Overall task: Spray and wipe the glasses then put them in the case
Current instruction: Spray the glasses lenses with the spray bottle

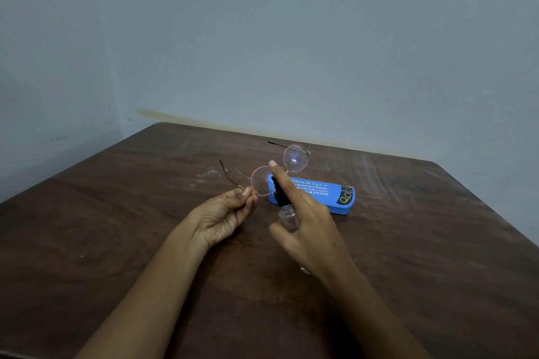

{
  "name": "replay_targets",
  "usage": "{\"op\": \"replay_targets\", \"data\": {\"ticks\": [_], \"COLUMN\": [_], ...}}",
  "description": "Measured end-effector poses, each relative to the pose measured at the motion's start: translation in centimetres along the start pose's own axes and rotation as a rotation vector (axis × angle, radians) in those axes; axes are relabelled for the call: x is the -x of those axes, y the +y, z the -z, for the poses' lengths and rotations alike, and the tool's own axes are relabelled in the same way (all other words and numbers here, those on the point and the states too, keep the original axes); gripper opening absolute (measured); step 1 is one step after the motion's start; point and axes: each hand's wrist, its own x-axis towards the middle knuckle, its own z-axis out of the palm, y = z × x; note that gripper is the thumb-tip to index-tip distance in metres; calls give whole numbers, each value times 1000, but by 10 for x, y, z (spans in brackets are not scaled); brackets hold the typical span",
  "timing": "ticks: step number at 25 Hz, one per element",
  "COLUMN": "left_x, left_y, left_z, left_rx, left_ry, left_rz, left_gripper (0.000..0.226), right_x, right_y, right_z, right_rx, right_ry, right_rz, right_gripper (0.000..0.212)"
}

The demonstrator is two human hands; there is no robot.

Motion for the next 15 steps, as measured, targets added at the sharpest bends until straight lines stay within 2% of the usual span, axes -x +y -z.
{"op": "replay_targets", "data": {"ticks": [9,15], "left_x": [0,3], "left_y": [1,0], "left_z": [-1,-3], "left_rx": [-3,-4], "left_ry": [9,1], "left_rz": [-10,2], "left_gripper": [28,28], "right_x": [0,0], "right_y": [2,1], "right_z": [0,0], "right_rx": [-53,-36], "right_ry": [-8,20], "right_rz": [-25,-10], "right_gripper": [62,76]}}
